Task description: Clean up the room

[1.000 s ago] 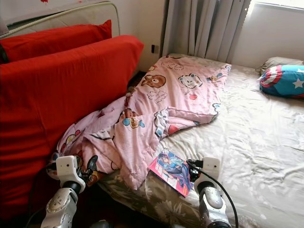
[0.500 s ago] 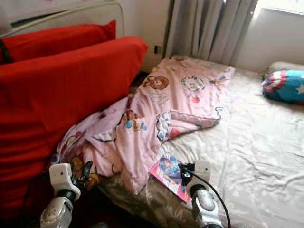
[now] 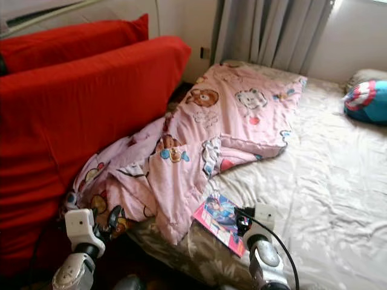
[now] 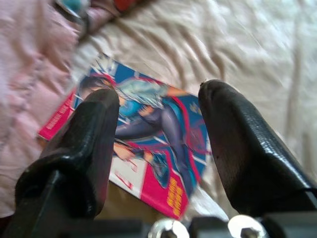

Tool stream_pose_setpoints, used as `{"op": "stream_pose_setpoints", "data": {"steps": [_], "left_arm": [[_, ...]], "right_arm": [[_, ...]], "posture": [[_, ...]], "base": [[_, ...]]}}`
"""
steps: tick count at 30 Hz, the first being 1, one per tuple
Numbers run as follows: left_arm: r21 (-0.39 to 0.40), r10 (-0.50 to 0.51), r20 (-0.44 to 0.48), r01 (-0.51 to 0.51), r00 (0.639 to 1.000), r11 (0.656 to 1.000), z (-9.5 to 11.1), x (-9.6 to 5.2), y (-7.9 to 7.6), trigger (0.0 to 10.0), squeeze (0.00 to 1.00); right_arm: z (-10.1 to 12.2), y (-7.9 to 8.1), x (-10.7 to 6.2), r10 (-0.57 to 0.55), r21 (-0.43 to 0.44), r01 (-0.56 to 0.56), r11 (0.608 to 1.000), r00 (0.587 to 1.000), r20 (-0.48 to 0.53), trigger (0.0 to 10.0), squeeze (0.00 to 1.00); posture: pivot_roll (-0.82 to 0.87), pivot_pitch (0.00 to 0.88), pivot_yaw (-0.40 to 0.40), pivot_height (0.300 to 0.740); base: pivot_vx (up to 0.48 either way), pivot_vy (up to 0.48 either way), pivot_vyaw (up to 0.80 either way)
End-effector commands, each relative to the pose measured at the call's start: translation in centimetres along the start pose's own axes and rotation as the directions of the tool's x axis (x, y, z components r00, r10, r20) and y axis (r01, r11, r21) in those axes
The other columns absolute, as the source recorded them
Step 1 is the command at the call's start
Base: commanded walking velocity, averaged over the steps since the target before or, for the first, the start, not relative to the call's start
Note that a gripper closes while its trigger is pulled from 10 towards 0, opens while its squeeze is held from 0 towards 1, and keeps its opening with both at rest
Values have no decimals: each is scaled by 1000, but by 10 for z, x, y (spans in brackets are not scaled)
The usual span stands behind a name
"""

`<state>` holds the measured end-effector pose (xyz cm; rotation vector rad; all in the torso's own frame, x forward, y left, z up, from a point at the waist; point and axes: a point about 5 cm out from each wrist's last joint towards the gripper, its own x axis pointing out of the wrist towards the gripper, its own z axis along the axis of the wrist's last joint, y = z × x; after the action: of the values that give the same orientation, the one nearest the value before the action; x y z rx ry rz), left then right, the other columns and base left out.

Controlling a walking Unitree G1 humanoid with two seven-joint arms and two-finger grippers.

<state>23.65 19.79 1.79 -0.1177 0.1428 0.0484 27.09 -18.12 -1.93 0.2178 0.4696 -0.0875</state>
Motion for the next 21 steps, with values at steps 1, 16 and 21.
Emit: {"op": "stream_pose_setpoints", "data": {"steps": [1, 16, 21], "left_arm": [[-1, 3, 2, -3, 1000, 1000, 2, -2, 1, 10000, 0], [26, -35, -21, 36, 999, 999, 12, -24, 1, 10000, 0], [30, -42, -27, 43, 999, 999, 16, -27, 0, 10000, 0]], "right_arm": [[-3, -4, 0, -27, 22, 28, 999, 999, -29, 10000, 0], [-15, -21, -4, -150, 125, 171, 977, 976, -158, 10000, 1000], [-14, -21, -3, -157, 126, 178, 976, 974, -162, 10000, 0]], "posture": [[69, 98, -79, 655], [110, 241, -21, 655], [120, 264, -8, 655]], "base": [[0, 0, 0], [0, 0, 0], [0, 0, 0]]}}
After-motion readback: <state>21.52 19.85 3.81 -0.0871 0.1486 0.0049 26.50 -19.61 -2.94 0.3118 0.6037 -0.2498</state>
